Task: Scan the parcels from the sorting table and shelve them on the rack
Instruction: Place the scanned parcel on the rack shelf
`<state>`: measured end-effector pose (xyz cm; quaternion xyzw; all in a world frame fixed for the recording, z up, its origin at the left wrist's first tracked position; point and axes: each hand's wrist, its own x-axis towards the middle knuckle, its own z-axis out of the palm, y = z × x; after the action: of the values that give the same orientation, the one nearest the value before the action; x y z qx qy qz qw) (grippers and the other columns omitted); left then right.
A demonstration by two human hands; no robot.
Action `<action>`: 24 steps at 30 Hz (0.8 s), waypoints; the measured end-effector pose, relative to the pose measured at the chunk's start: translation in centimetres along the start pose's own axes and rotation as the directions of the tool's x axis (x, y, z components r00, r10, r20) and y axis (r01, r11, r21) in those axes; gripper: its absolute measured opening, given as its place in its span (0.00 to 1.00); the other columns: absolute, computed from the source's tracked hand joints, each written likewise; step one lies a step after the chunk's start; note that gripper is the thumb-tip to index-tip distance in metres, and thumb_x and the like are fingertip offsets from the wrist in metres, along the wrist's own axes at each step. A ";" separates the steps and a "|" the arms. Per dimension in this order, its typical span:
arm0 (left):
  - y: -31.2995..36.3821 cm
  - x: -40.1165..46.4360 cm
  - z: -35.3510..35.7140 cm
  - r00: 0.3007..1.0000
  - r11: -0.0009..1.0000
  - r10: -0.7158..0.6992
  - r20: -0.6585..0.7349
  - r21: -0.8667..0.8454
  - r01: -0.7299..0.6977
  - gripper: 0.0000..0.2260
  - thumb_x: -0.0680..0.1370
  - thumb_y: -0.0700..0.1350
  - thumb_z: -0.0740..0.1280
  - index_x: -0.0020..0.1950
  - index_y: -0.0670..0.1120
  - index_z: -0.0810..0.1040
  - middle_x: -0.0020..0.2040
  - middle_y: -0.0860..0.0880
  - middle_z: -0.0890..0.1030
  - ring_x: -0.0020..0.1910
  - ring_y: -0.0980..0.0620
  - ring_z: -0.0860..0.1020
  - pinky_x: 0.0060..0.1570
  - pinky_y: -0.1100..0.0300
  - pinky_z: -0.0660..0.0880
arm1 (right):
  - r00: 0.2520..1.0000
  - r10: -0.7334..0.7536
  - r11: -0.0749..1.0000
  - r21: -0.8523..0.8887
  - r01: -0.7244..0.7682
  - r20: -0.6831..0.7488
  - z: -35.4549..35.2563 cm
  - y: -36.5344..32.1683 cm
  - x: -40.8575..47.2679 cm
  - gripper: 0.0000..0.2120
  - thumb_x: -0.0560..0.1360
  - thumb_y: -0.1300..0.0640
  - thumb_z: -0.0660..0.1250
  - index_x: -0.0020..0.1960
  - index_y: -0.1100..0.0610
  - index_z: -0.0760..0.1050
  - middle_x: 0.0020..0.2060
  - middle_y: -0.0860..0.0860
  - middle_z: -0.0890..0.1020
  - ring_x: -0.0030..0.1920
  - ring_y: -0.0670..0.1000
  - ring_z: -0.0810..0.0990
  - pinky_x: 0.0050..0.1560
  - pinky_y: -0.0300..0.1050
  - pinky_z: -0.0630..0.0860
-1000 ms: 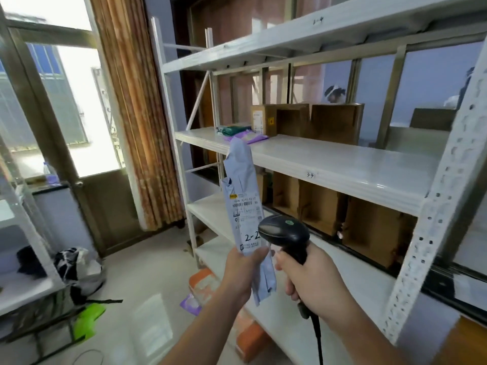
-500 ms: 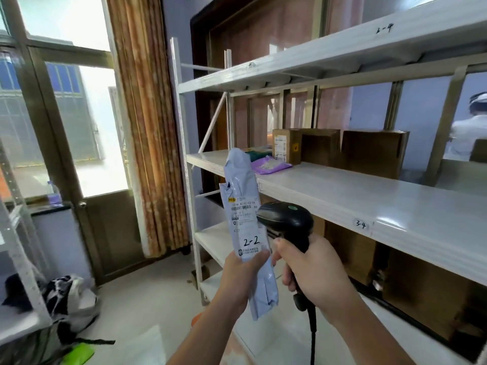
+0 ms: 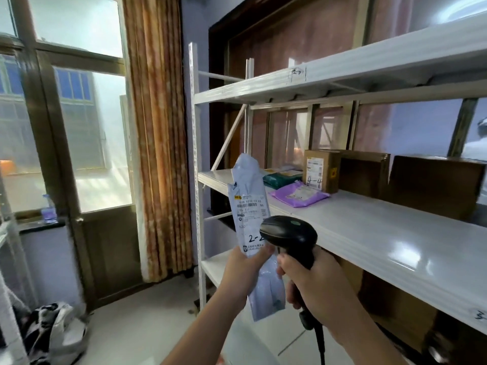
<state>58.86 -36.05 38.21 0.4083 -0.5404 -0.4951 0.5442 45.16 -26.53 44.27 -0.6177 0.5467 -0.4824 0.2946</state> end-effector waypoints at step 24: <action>2.2 28.7 15.1 0.853 0.874 0.158 0.497 0.331 -0.355 0.17 0.84 0.47 0.69 0.73 0.46 0.78 0.68 0.48 0.82 0.68 0.46 0.79 0.62 0.52 0.76 | 0.856 0.171 0.977 -0.032 -0.213 -0.487 -6.1 2.4 13.4 0.06 0.79 0.53 0.66 0.47 0.55 0.77 0.25 0.54 0.78 0.25 0.50 0.77 0.29 0.41 0.76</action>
<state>41.99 -62.39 46.92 0.3081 -0.7948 -0.3727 0.3666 37.79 -38.92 47.98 -0.4325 0.6813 -0.5657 0.1694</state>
